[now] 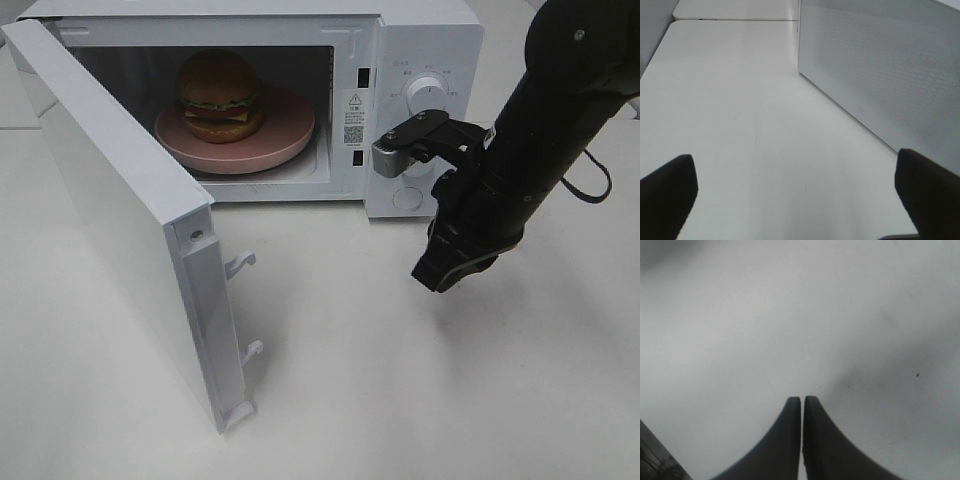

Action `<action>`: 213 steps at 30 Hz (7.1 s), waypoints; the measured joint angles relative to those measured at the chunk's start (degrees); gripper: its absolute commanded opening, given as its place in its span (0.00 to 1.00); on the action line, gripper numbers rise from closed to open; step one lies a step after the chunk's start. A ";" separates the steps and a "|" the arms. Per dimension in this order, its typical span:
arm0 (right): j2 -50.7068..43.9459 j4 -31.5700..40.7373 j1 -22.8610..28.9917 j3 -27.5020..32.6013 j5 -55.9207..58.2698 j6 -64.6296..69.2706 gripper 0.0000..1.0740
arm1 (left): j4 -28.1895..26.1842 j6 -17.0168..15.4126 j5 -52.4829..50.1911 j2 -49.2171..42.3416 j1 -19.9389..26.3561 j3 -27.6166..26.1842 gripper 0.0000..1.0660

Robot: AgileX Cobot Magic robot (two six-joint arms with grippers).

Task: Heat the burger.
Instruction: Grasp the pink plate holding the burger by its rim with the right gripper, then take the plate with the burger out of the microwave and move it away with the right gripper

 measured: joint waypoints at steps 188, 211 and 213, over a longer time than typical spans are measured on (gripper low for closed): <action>24.75 -3.32 10.31 -37.59 -3.21 -66.98 0.00 | 0.11 0.00 0.00 0.00 0.00 0.00 0.94; 13.69 -1.72 10.31 -21.03 -5.96 -68.47 0.00 | 0.11 0.00 0.00 0.00 0.00 0.00 0.94; 12.61 -1.72 10.31 -19.19 -6.30 -68.47 0.00 | 0.11 0.00 0.00 0.00 0.00 0.00 0.94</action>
